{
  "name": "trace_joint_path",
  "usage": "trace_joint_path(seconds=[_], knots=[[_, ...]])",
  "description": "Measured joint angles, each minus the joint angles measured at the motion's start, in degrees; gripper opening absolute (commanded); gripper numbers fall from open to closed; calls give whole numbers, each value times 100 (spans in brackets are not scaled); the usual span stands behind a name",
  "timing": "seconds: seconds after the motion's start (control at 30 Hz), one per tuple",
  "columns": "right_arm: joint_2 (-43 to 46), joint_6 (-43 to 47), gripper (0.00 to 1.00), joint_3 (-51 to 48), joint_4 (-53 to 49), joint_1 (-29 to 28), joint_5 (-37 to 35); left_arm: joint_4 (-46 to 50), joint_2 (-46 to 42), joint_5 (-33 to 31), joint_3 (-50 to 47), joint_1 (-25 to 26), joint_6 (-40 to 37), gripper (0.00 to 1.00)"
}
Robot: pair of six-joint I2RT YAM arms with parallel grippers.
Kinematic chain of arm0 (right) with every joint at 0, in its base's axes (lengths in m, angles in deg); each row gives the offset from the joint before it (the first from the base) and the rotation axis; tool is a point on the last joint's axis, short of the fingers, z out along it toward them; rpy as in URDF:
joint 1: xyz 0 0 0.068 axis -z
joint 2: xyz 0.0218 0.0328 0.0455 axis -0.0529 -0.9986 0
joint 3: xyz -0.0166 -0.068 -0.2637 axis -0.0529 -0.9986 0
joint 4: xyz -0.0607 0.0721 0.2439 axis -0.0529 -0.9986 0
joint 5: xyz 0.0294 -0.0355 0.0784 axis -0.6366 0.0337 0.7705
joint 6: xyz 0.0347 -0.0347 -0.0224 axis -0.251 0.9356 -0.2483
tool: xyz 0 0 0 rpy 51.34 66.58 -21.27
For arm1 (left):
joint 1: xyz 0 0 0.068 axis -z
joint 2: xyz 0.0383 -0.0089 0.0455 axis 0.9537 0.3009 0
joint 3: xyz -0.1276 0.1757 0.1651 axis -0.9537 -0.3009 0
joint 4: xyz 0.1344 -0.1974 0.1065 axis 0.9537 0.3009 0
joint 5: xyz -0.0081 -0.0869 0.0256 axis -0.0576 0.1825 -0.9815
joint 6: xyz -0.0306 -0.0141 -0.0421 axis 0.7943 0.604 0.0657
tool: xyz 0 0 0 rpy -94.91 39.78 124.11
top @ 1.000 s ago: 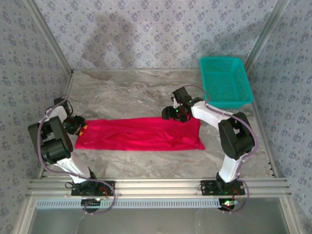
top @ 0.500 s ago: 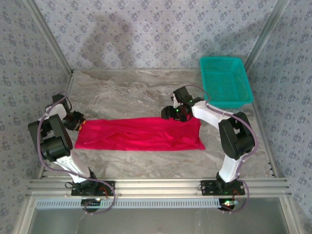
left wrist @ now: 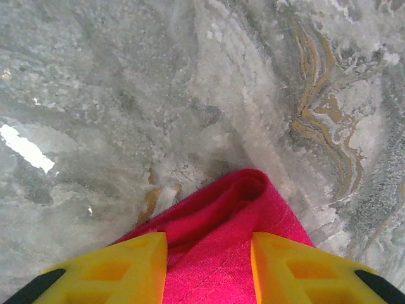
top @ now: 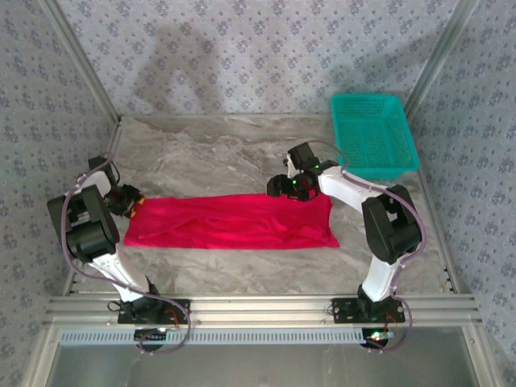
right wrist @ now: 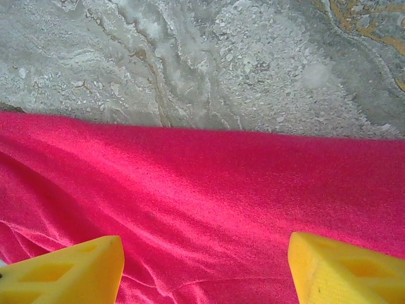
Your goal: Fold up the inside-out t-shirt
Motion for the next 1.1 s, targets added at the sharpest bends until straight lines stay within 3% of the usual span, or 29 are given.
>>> trace_joint_path(seconds=[0.2, 0.77, 1.0, 1.1], knots=[[-2, 0, 71, 0, 2, 0, 26, -74, 28, 52, 24, 0, 61, 0], [-658, 0, 70, 0, 94, -2, -81, 730, 72, 201, 1012, 7, 59, 0], [-691, 0, 70, 0, 175, -7, -81, 970, 903, 181, 1919, 203, 50, 1], [-704, 0, 70, 2, 199, -4, -81, 1093, 1327, 144, 2304, 282, 28, 10]])
